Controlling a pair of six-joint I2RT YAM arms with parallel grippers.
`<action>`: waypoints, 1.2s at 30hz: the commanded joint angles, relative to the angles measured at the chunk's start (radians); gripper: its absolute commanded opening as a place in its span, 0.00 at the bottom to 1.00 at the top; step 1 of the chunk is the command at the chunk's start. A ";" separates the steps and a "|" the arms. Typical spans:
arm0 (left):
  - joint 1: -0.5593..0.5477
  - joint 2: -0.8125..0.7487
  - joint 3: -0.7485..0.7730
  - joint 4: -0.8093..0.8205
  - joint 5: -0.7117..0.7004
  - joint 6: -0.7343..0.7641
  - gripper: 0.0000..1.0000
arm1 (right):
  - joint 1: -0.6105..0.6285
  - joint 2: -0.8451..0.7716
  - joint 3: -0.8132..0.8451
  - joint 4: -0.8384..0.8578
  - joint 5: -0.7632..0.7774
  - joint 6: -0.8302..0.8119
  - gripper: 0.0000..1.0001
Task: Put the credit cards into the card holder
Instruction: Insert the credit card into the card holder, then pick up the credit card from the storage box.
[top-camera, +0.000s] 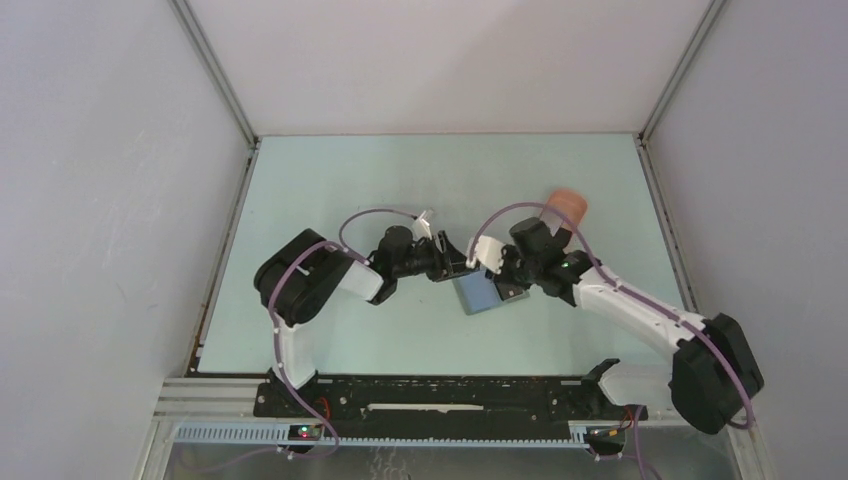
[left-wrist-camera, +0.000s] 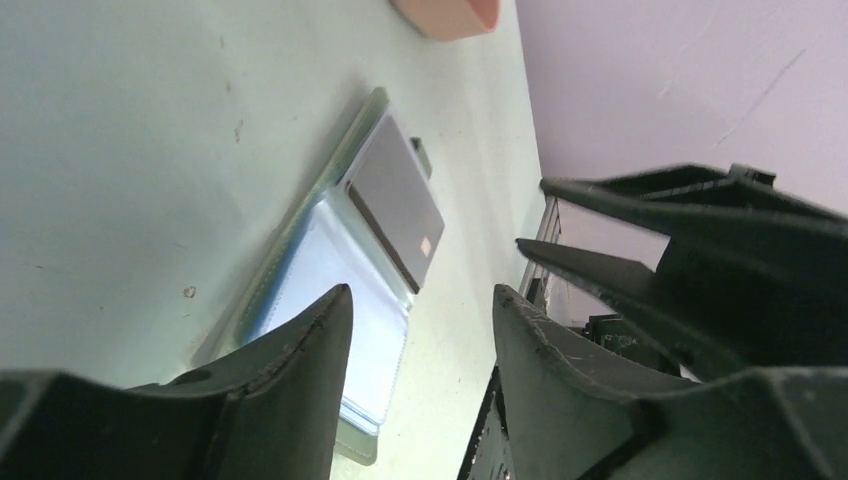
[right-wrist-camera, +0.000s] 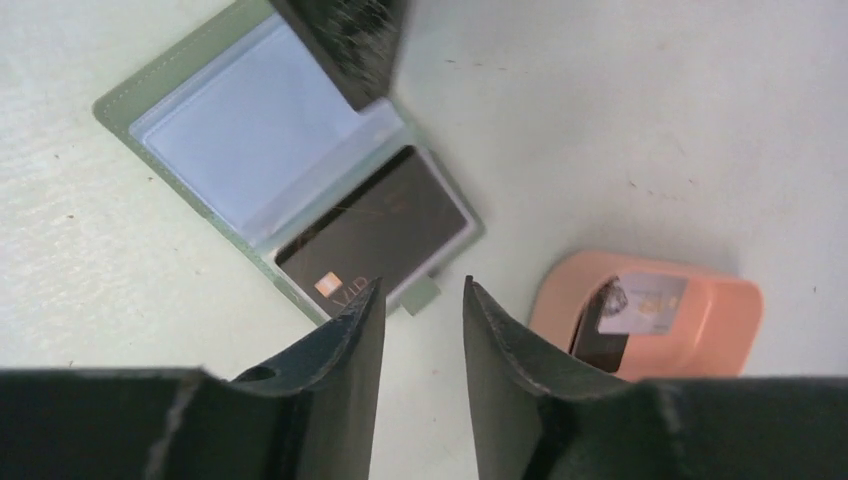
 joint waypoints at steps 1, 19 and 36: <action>0.018 -0.140 -0.050 0.006 -0.023 0.096 0.60 | -0.088 -0.113 0.065 -0.060 -0.129 0.089 0.45; 0.019 -0.811 -0.030 -0.664 -0.210 0.543 1.00 | -0.585 -0.170 0.370 -0.121 -0.707 0.553 0.85; 0.024 -1.049 -0.065 -0.912 -0.520 0.616 1.00 | -0.667 0.242 0.415 -0.005 -0.409 1.054 0.83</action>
